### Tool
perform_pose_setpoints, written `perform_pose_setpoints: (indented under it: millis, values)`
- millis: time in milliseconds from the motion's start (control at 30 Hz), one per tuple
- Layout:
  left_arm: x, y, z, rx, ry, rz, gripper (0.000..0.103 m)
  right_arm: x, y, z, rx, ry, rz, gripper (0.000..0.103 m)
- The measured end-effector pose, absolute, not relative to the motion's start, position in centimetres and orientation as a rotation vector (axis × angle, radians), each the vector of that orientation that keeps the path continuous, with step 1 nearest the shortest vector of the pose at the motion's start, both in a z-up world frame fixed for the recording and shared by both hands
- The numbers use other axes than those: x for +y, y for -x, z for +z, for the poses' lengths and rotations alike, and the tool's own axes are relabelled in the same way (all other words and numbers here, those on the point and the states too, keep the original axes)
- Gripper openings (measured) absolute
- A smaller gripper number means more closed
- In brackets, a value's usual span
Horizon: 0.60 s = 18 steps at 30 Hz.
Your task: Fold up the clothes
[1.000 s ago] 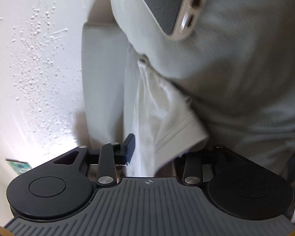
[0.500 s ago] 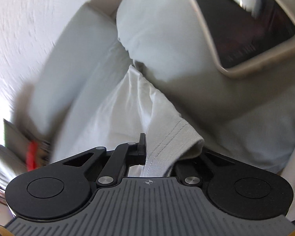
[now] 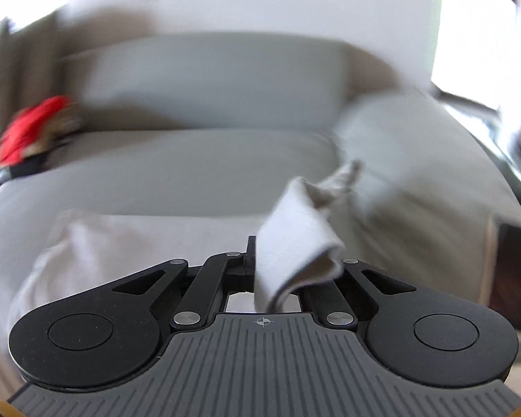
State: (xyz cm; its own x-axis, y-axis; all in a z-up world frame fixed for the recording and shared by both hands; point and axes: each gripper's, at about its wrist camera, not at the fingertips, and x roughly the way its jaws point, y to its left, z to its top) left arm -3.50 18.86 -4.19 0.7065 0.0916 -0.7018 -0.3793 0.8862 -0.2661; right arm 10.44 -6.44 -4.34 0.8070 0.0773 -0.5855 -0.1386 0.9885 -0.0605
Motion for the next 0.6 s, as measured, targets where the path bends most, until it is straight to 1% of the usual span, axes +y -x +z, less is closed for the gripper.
perform_pose_setpoints:
  millis: [100,200,300,367,500,600]
  values:
    - [20.1,4.2,-4.3,0.736,0.438,0.31,0.051,-2.0,-9.9,-5.2,0.614,0.198,0.245,0.003]
    - [21.1,4.6,-4.7,0.745,0.467,0.337,0.051,1.2,-9.4,-7.8,0.676,0.305,0.356,0.003]
    - [21.7,4.6,-5.1,0.756,0.488,0.348,0.051,2.8,-8.9,-10.3,0.745,0.391,0.4,0.003]
    - [21.9,4.6,-5.3,0.762,0.491,0.352,0.051,2.8,-8.0,-11.4,0.747,0.417,0.404,0.003]
    - [22.2,4.4,-5.7,0.777,0.492,0.36,0.052,1.5,-7.5,-10.5,0.772,0.338,0.407,0.003]
    - [22.2,4.2,-6.1,0.784,0.488,0.358,0.053,0.4,-8.0,-9.5,0.82,0.188,0.412,0.003]
